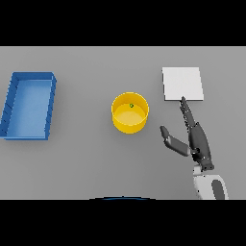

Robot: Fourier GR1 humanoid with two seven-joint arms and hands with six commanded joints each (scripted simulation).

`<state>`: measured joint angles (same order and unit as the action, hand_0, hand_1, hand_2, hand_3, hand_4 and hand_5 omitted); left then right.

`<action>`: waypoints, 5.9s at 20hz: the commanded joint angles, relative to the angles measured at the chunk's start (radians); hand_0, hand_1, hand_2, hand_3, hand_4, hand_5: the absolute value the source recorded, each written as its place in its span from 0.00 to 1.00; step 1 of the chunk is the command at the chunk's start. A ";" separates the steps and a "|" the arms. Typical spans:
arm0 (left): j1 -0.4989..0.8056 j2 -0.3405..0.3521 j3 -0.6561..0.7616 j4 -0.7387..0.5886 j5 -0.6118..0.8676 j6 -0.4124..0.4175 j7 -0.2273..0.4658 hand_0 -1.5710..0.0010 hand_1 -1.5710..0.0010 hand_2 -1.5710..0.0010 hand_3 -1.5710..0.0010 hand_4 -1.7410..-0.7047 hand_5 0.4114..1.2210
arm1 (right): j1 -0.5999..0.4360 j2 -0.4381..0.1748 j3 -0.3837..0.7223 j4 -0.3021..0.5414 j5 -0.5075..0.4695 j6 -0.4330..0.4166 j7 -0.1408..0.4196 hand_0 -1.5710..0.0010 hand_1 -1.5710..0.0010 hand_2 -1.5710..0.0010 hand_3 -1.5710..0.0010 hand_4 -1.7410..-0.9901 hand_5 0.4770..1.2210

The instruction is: Pick up the red beaker and tilt it to pour out 1 green nut into yellow bowl. Pick up the yellow bowl and place it on the metallic measuring scale.

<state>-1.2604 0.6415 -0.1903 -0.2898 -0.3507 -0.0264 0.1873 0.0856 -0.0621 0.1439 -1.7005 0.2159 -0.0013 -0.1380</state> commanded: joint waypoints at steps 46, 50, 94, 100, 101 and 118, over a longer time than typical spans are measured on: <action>0.780 -0.003 0.033 -0.881 0.359 0.022 0.258 1.00 1.00 1.00 1.00 0.90 0.34 | -0.443 -0.328 0.302 0.172 0.504 0.238 0.023 1.00 1.00 1.00 1.00 0.77 0.22; 0.788 0.000 0.036 -0.888 0.362 0.019 0.243 1.00 1.00 1.00 1.00 0.90 0.35 | -0.554 -0.336 0.378 0.288 0.574 0.283 -0.023 1.00 1.00 1.00 1.00 0.78 0.22; 0.766 0.019 0.040 -0.861 0.358 -0.013 0.224 1.00 1.00 1.00 1.00 0.93 0.36 | -0.819 -0.367 0.481 0.422 0.571 0.587 0.020 0.01 0.01 0.09 0.23 0.00 1.00; 0.773 0.025 0.057 -0.866 0.380 -0.020 0.219 1.00 1.00 1.00 1.00 0.90 0.36 | -0.815 -0.419 0.436 0.372 0.554 0.602 0.066 0.03 0.00 0.03 0.25 0.00 1.00; 0.764 0.018 0.056 -0.867 0.384 -0.020 0.229 1.00 1.00 1.00 1.00 0.90 0.37 | -0.815 -0.420 0.427 0.376 0.555 0.591 0.087 0.02 0.00 0.05 0.24 0.00 1.00; 0.807 0.023 0.054 -0.952 0.398 0.008 0.339 1.00 1.00 1.00 1.00 0.85 0.46 | -0.944 -0.467 0.304 0.889 0.589 0.291 -0.026 0.00 0.00 0.06 0.23 0.00 1.00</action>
<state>-0.4536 0.6644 -0.1367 -1.2416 0.0478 -0.0190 0.5272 -0.8573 -0.5288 0.4486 -0.8110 0.8050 0.2908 -0.1623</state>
